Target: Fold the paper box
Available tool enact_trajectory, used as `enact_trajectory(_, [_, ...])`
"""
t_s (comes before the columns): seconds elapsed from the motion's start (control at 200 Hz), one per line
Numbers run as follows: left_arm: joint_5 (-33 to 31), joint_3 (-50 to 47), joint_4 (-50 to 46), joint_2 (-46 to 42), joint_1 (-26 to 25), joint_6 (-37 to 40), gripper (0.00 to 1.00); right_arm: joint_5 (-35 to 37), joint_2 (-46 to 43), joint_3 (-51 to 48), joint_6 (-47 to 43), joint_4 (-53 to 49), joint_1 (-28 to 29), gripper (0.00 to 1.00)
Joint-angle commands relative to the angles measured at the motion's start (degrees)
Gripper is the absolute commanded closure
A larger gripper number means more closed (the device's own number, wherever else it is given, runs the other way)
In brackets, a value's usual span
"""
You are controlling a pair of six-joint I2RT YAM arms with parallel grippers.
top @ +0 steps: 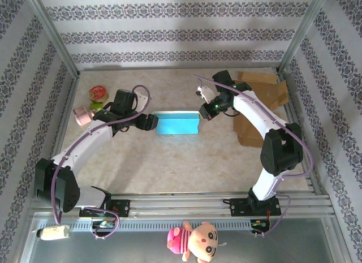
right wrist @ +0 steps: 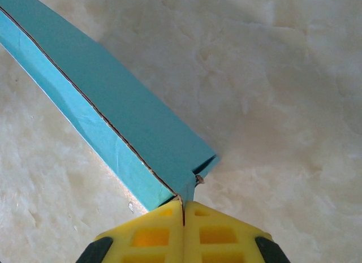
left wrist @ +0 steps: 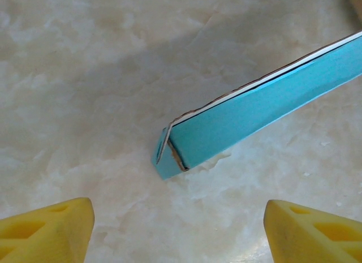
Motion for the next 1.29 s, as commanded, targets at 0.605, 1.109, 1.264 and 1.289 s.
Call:
enact_trajectory(0.605, [-2.0, 6.6, 0.6, 8.7, -0.4, 2.6, 0.64, -1.6, -1.1, 0.7, -0.7, -0.7, 0.9, 0.97])
enact_trajectory(1.109, [-1.0, 7.1, 2.0, 9.4, -0.4, 1.9, 0.73, -1.9, -1.4, 0.6, -0.6, -1.3, 1.3, 0.95])
enact_trajectory(1.264, [-1.0, 7.4, 2.1, 9.5, -0.4, 1.9, 0.76, -1.7, -1.6, 0.5, -0.6, -1.2, 1.3, 0.95])
enact_trajectory(1.289, [-0.9, 7.5, 2.1, 9.5, -0.4, 1.9, 0.77, -1.6, -1.6, 0.5, -0.6, -1.2, 1.4, 0.95])
